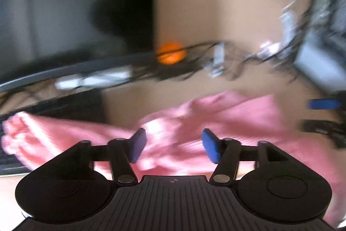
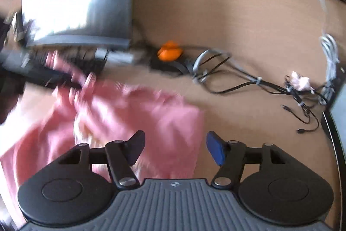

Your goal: Fold clothes

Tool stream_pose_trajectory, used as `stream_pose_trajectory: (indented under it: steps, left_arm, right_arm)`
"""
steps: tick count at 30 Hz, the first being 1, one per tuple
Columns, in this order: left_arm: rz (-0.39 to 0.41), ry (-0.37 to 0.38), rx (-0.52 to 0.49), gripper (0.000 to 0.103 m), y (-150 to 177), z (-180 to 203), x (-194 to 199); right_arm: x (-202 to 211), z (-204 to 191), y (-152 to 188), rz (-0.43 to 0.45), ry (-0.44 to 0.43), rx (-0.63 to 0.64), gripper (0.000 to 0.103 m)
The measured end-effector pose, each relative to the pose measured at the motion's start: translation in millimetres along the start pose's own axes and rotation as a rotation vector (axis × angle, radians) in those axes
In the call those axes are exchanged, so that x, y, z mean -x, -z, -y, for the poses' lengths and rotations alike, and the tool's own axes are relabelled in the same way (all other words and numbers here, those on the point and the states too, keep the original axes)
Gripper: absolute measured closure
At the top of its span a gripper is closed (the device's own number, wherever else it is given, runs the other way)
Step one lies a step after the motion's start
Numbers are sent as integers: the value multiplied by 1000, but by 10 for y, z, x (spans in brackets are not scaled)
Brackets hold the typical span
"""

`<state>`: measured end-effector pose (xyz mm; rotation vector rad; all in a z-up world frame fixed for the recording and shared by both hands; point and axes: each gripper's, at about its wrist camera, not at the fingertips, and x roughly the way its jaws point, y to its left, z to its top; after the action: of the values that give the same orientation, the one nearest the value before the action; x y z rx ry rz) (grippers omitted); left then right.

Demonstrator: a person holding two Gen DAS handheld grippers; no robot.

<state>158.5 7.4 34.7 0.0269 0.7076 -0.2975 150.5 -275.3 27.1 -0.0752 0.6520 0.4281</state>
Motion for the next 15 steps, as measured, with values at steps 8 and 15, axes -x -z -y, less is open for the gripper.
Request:
stream_pose_trajectory:
  steps: [8, 15]
  left_arm:
    - [-191, 34, 73, 24, 201, 62, -826]
    - [-181, 35, 70, 10, 208, 153, -875]
  right_arm:
    - [-863, -54, -88, -81, -153, -247, 39]
    - [-770, 4, 9, -69, -115, -248, 39]
